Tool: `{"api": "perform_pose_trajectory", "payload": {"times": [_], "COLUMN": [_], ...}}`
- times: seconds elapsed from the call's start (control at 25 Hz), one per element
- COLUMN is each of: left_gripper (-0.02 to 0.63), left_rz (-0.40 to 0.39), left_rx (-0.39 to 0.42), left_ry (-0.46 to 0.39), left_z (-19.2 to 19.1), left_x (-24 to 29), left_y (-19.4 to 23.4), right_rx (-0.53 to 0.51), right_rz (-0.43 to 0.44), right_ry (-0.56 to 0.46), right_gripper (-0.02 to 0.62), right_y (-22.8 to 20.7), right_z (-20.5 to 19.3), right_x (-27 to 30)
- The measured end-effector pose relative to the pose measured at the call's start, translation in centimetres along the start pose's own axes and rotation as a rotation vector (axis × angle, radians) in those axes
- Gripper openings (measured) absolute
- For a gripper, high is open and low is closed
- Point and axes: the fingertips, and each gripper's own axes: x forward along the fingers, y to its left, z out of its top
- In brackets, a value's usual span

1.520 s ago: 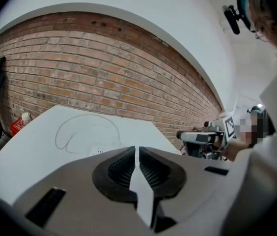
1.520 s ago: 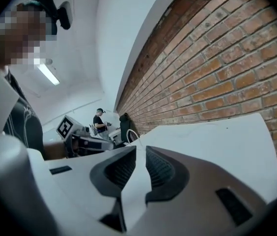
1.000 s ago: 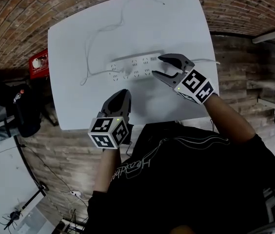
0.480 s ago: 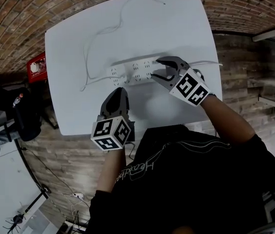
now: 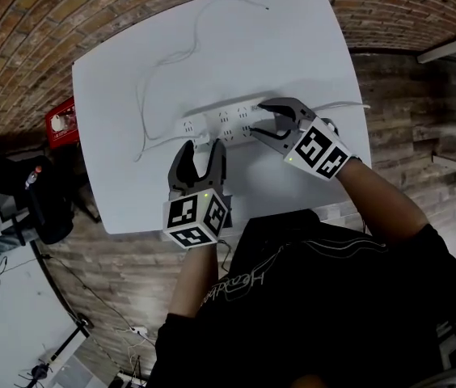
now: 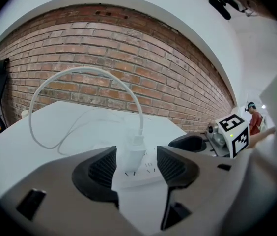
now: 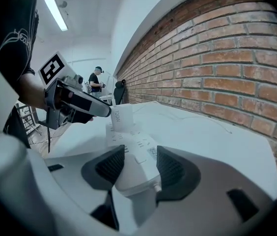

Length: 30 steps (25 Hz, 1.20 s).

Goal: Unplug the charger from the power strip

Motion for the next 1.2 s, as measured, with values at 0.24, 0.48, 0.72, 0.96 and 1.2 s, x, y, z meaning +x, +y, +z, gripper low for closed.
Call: {"api": "perform_pose_trajectory", "payload": {"times": [0.24,0.48,0.72,0.96,1.2], "left_gripper": [0.166,0.146,0.137,0.133,0.133], "left_rz": [0.101,0.165,0.230,0.260,0.221], "left_rx": [0.064,0.091,0.109,0.095,0.062], "left_ry": [-0.017,-0.005,0.000,0.013,0.021], "left_z": [1.0,0.9,0.7,0.6,0.6], "left_x": [1.2,2.0,2.2,2.1,2.1], "left_y": [0.4,0.6,0.8,0.8,0.9], "right_rx": [-0.003,-0.002,-0.009,-0.009,-0.015], "right_rz": [-0.007,-0.007,-0.012,-0.013,-0.011], "right_ry": [-0.016,-0.016,-0.022,-0.021,-0.023], "right_gripper": [0.179,0.178,0.178,0.178,0.176], "right_y": [-0.1,0.0,0.0,0.0,0.1], "right_z": [0.0,0.0,0.0,-0.1,-0.1], "right_x": [-0.1,0.0,0.0,-0.1,-0.1]}}
